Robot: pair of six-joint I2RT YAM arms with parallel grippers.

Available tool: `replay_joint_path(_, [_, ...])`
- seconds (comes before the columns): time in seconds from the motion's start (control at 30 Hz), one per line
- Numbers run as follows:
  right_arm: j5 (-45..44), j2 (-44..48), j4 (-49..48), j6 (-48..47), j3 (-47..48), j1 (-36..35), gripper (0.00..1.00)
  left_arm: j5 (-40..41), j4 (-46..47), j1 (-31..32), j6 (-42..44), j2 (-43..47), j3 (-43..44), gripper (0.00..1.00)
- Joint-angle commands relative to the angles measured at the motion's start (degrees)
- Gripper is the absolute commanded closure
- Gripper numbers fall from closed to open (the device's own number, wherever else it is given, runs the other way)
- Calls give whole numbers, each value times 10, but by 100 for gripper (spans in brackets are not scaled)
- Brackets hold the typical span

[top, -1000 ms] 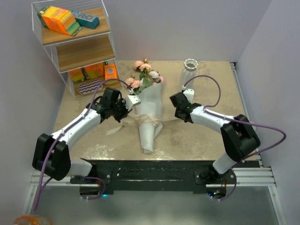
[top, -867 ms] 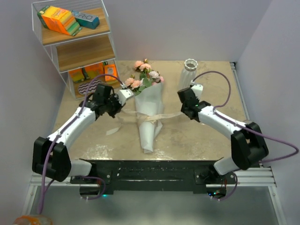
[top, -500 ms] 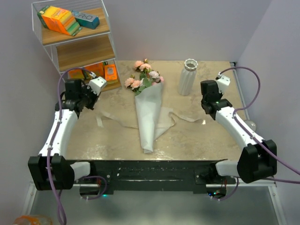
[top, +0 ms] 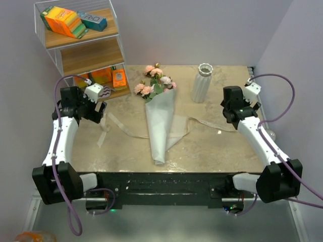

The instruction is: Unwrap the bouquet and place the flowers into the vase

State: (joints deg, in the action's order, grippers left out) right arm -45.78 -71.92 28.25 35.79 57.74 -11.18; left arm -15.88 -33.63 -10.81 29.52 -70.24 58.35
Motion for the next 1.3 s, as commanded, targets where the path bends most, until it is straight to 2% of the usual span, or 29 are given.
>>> replay_joint_path(0.0, [10,52,-40,-37,21,-34,1,-92,-46,10,-10,-2,67,1])
replay_joint_path(0.07, [16,59,-75,-69,18,-73,1,-114,-66,32,-15,-7,88,1])
replay_joint_path(0.1, [21,62,-92,-90,25,-112,1,-115,-66,64,-17,-7,90,1])
replay_joint_path(0.17, [58,59,-112,-106,31,-146,1,-106,-48,103,-32,-5,85,1])
replay_joint_path(0.2, [74,59,-135,-115,31,-169,1,-107,-39,142,-40,-9,84,1])
replay_joint_path(0.37, [208,71,-204,-120,-11,-193,2,-135,8,209,-71,-65,105,1])
replay_joint_path(0.43, [227,67,-215,-127,-28,-223,2,-144,12,229,-69,-103,117,1])
replay_joint_path(0.5, [207,52,-207,-135,-35,-266,2,-160,27,240,-71,-133,117,1])
replay_joint_path(0.6, [194,44,-197,-134,-50,-293,2,-167,78,243,-77,-176,105,1])
replay_joint_path(0.67, [196,50,-199,-134,-61,-296,2,-171,110,243,-76,-200,108,1])
replay_joint_path(0.77, [204,64,-201,-139,-75,-299,2,-217,150,243,-47,-236,109,4])
replay_joint_path(0.93, [215,72,-198,-149,-82,-300,2,-297,221,243,13,-281,103,1])
replay_joint_path(1.0, [222,73,-199,-152,-81,-299,2,-307,219,243,25,-317,120,1])
replay_joint_path(1.27, [230,50,-192,-160,-47,-300,3,-373,109,216,70,-471,289,1])
